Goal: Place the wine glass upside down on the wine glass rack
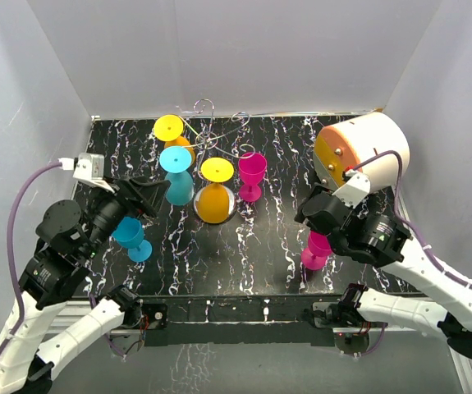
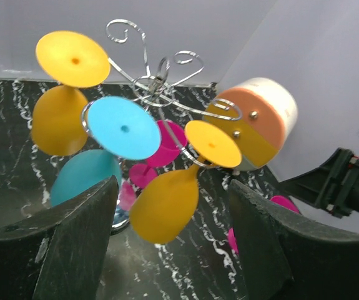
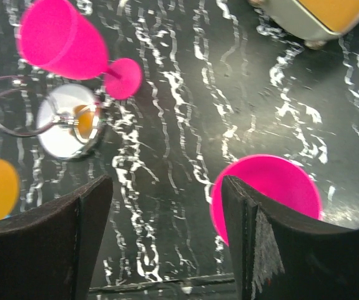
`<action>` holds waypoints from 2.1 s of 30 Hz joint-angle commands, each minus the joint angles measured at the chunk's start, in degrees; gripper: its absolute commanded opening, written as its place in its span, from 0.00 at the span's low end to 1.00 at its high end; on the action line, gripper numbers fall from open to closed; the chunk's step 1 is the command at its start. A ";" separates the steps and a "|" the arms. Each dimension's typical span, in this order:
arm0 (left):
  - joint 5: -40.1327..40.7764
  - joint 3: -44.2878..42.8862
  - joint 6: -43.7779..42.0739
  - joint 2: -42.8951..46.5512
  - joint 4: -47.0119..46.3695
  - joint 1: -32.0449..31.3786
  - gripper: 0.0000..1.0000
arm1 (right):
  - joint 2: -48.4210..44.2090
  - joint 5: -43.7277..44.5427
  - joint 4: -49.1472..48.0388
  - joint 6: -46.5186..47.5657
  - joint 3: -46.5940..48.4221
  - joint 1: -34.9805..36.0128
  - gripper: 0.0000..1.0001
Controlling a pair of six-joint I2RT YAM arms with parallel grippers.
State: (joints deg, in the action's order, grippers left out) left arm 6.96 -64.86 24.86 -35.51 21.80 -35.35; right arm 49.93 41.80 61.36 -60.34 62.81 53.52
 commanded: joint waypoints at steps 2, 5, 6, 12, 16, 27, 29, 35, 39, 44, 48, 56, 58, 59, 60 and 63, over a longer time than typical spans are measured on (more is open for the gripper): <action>4.17 4.06 -5.48 4.04 0.08 0.37 0.70 | 0.39 3.92 9.75 -5.78 -0.43 0.17 0.66; 5.84 6.80 -6.74 7.00 -0.85 0.35 0.70 | 1.44 0.94 10.77 -7.28 -2.16 0.17 0.63; 6.39 7.87 -6.95 8.08 -1.33 0.37 0.70 | 1.66 0.15 11.24 -8.08 -2.84 0.18 0.62; 7.78 11.73 -7.54 11.38 -3.02 0.37 0.71 | 2.27 -1.99 9.66 -10.31 -7.45 0.18 0.51; 6.77 12.19 -7.80 11.18 -4.38 0.37 0.71 | 2.85 -3.75 4.81 -8.69 -10.31 0.20 0.47; 5.05 7.89 -10.98 8.63 -5.03 0.36 0.79 | 7.83 -1.48 7.58 -9.43 -8.49 0.18 0.12; 4.54 6.84 -11.65 8.04 -5.04 0.37 0.82 | 7.64 -0.91 8.51 -9.76 -7.71 0.18 0.06; 5.80 3.40 -14.92 5.23 -5.72 0.36 0.99 | 4.52 -0.50 7.42 -9.28 -5.71 0.18 0.00; 1.82 1.01 -16.25 3.00 -6.81 0.37 0.98 | 0.65 -0.56 3.79 -8.61 -4.58 0.17 0.00; -6.37 -5.83 -11.40 -1.13 -4.71 0.35 0.98 | -6.02 0.44 -10.48 -0.04 -5.59 0.16 0.00; -6.17 -12.22 -5.15 -5.37 -1.66 0.37 0.98 | -9.56 2.19 -20.98 8.38 -3.94 0.18 0.00; -14.81 -15.67 5.40 -13.45 -6.25 0.37 0.96 | -19.20 5.87 -38.52 16.82 -2.91 0.18 0.00; -18.14 -16.50 8.54 -16.42 -8.76 0.37 0.95 | -20.61 4.64 -42.27 18.48 -1.86 0.19 0.00; -20.37 -17.02 10.02 -18.03 -10.23 0.33 0.94 | -20.88 3.64 -43.53 19.06 -0.68 0.16 0.00; -22.06 -17.65 11.56 -19.71 -11.67 0.36 0.94 | -20.86 2.61 -44.53 19.28 0.25 0.18 0.00; -26.34 -18.56 17.04 -24.29 -19.28 0.35 0.94 | -20.13 -0.25 -47.79 19.77 2.24 0.18 0.00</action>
State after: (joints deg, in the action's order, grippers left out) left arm -10.37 -81.17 32.88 -54.92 13.04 -35.31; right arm 29.12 44.47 24.67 -43.86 61.12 53.52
